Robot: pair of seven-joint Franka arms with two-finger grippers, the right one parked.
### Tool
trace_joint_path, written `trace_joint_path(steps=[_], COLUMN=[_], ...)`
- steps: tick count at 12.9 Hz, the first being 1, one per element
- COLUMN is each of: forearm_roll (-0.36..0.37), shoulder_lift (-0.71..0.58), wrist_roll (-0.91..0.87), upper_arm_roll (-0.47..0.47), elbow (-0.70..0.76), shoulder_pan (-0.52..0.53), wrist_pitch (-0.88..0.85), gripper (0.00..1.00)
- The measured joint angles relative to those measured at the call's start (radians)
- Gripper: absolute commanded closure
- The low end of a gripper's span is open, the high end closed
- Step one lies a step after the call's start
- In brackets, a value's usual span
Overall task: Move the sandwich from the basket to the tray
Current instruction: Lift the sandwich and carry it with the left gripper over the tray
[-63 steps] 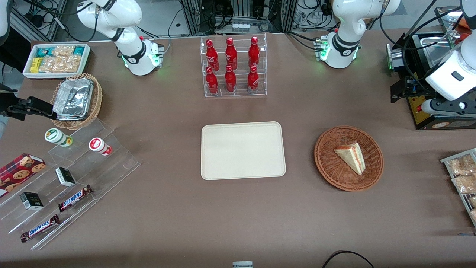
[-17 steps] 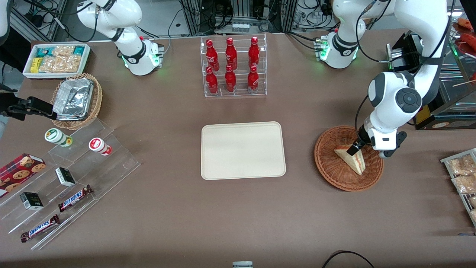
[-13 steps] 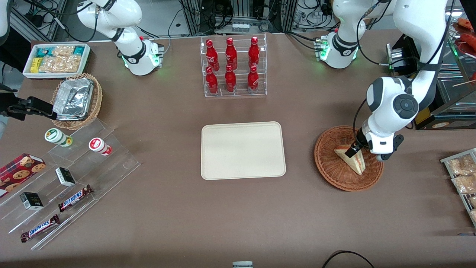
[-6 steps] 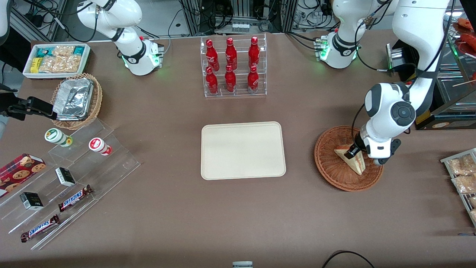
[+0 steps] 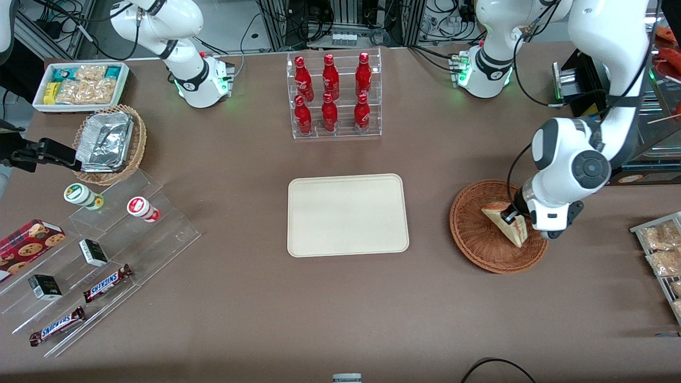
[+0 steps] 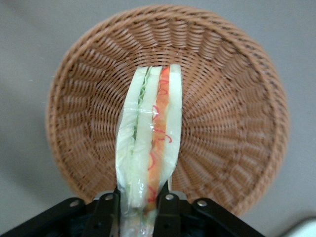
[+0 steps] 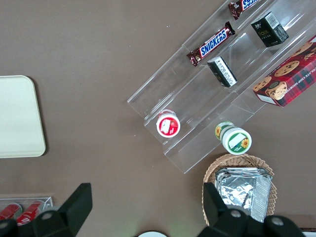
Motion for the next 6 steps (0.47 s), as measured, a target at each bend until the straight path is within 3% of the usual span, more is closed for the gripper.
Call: trace_joint_path(steps=[2,6], forearm_roll=[0.0,0.0], shoulder_lift=[0.001,0.049], wrist_roll=[0.083,0.145], upper_arm_roll=[-0.006,-0.012], elbow=[0.108,0.179], shoulder_pan=[-0.022,-0.146], wrist_pitch=[-0.138,-0.171], gripper=[1.0,1.0])
